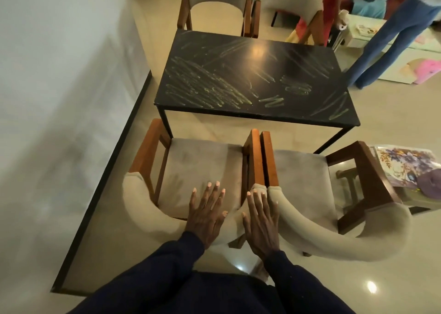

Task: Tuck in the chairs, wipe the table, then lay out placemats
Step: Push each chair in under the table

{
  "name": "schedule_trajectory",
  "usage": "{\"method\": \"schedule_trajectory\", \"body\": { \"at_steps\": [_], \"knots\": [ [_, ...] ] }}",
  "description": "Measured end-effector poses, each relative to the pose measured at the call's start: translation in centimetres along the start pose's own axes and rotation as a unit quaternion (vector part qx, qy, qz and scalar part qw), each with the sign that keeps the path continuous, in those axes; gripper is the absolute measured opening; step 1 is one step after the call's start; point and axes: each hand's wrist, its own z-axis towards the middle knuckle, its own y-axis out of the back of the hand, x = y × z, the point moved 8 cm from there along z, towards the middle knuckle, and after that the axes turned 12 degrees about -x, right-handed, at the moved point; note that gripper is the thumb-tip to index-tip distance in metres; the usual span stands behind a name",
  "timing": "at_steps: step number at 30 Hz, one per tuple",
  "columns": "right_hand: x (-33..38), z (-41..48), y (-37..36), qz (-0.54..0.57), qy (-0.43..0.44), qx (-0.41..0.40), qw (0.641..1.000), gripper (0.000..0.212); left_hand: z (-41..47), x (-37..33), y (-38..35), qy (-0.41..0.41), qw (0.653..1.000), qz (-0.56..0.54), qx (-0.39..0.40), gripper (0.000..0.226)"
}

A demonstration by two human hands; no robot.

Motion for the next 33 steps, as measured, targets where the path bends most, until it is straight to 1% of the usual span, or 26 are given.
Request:
{"method": "schedule_trajectory", "body": {
  "at_steps": [2, 5, 7, 9, 11, 14, 16, 18, 22, 25, 27, 33],
  "knots": [
    [-2.2, -0.6, 0.9, 0.025, 0.005, -0.006, 1.0, 0.067, 0.6, -2.8, -0.8, -0.002, 1.0, 0.009, -0.006, 0.064],
    [-6.9, -2.2, 2.7, 0.049, 0.024, 0.002, 0.998, 0.066, 1.5, -8.9, -2.5, 0.021, 1.0, 0.004, -0.004, 0.065],
    [-10.4, -3.4, 3.8, 0.019, 0.038, 0.003, 0.999, 0.066, 1.5, -13.3, -3.6, 0.024, 1.0, 0.006, -0.018, 0.064],
    [-14.5, -5.3, 4.7, -0.011, 0.028, 0.026, 0.999, 0.068, 1.3, -18.0, -4.3, 0.025, 0.999, -0.018, -0.019, 0.062],
    [-18.4, -6.8, 5.7, -0.034, 0.022, 0.041, 0.998, 0.068, 1.0, -22.4, -5.4, 0.002, 1.0, -0.006, -0.022, 0.06],
    [-22.1, -7.8, 7.2, -0.052, 0.026, 0.069, 0.996, 0.064, 1.8, -26.5, -7.0, -0.012, 1.0, 0.005, 0.019, 0.063],
    [-24.0, -8.3, 8.1, -0.053, 0.032, 0.071, 0.996, 0.063, 2.1, -28.3, -7.8, -0.006, 0.999, 0.01, 0.042, 0.066],
    [-26.1, -8.5, 9.3, -0.042, 0.018, 0.056, 0.997, 0.063, 2.6, -30.1, -8.4, -0.009, 0.998, 0.007, 0.065, 0.067],
    [-30.9, -9.8, 11.3, -0.047, -0.004, 0.032, 0.998, 0.062, 2.7, -34.0, -10.9, -0.037, 0.995, -0.036, 0.086, 0.068],
    [-34.7, -10.8, 11.6, -0.051, -0.022, 0.031, 0.998, 0.065, 3.6, -36.2, -11.7, -0.027, 0.995, -0.039, 0.083, 0.068],
    [-35.8, -11.1, 11.4, -0.047, -0.017, 0.036, 0.998, 0.064, 3.9, -37.2, -11.4, -0.018, 0.997, -0.038, 0.065, 0.069],
    [-35.7, -10.9, 11.6, -0.024, -0.021, 0.035, 0.999, 0.064, 4.1, -37.5, -11.3, 0.014, 0.997, -0.042, 0.063, 0.068]
  ]
}}
